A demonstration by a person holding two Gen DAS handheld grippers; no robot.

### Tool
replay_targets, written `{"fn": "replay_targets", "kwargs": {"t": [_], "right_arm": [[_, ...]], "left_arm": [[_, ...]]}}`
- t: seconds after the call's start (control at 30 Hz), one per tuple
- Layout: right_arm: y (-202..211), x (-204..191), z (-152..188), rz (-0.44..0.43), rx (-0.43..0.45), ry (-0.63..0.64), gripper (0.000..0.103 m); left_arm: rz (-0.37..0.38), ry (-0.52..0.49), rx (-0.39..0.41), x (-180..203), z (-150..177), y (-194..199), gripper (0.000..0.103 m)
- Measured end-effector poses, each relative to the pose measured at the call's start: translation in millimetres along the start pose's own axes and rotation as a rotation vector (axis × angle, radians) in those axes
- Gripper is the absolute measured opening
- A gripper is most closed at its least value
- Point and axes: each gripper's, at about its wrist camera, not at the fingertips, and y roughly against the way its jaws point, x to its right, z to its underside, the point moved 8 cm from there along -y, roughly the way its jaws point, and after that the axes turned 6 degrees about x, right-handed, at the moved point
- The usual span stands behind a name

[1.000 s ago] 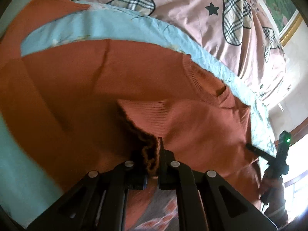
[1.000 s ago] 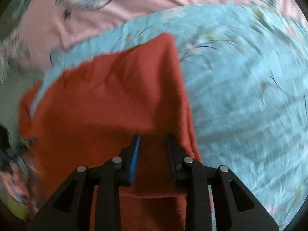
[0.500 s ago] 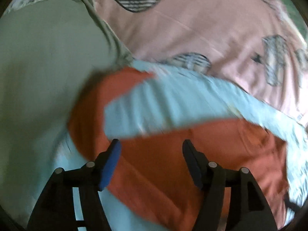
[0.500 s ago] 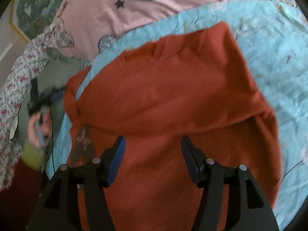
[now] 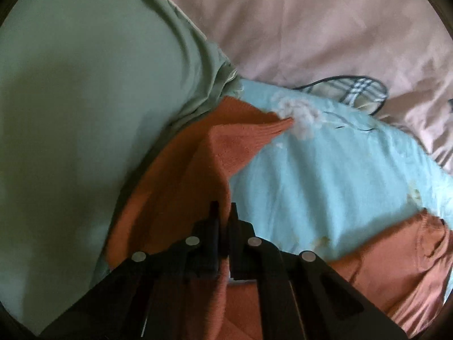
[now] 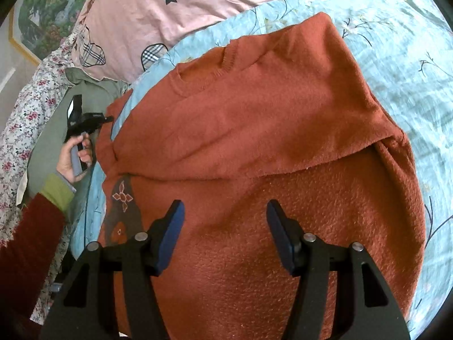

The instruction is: Fold small clothes

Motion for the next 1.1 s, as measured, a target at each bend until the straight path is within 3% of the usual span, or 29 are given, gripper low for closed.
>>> {"fn": "replay_targets", "kwargs": {"t": [0.13, 0.3, 0.47, 0.63, 0.83, 0.9, 0.97, 1.1], "right_arm": [[2, -1, 4, -0.009, 0.008, -0.010, 0.061], [5, -6, 16, -0.026, -0.006, -0.008, 0.061], [11, -3, 20, -0.022, -0.001, -0.019, 0.061], [0, -3, 21, -0.037, -0.016, -0.047, 0.061], [-13, -9, 14, -0.076, -0.008, -0.094, 0.061], [-17, -10, 12, -0.086, -0.008, -0.113, 0.061], [-22, -13, 5, -0.095, -0.001, -0.125, 0.061], [-35, -23, -17, -0.099, 0.027, -0.117, 0.061]], "left_arm": [[0.102, -0.004, 0.088, 21, 16, 41, 0.003], [0.078, -0.021, 0.135, 25, 20, 70, 0.003], [0.129, 0.030, 0.145, 26, 19, 93, 0.002], [0.257, 0.007, 0.182, 72, 38, 137, 0.002], [0.518, -0.021, 0.189, 164, 99, 191, 0.002], [0.575, -0.039, 0.172, 189, 123, 200, 0.002], [0.605, -0.077, 0.149, 212, 151, 205, 0.002], [0.584, -0.144, 0.094, 228, 187, 193, 0.003]]}}
